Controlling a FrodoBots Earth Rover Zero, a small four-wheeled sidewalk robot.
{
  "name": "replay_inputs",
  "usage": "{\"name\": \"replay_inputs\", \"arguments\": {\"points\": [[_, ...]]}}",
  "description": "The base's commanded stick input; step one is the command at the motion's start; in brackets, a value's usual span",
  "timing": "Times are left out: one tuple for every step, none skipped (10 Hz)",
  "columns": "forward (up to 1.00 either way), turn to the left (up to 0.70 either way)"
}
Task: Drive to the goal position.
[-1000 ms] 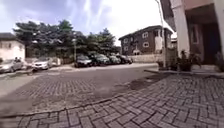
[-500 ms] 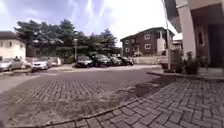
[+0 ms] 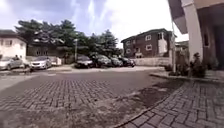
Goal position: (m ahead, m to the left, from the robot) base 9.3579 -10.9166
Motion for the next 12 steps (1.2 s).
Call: {"name": "replay_inputs", "arguments": {"points": [[0.70, -0.35], [0.70, 0.00], [0.70, 0.00], [0.70, 0.00], [0.70, 0.00], [0.70, 0.00], [0.70, 0.00], [0.70, 0.00], [0.70, 0.00], [0.70, 0.00], [0.70, 0.00], [0.70, 0.01]]}}
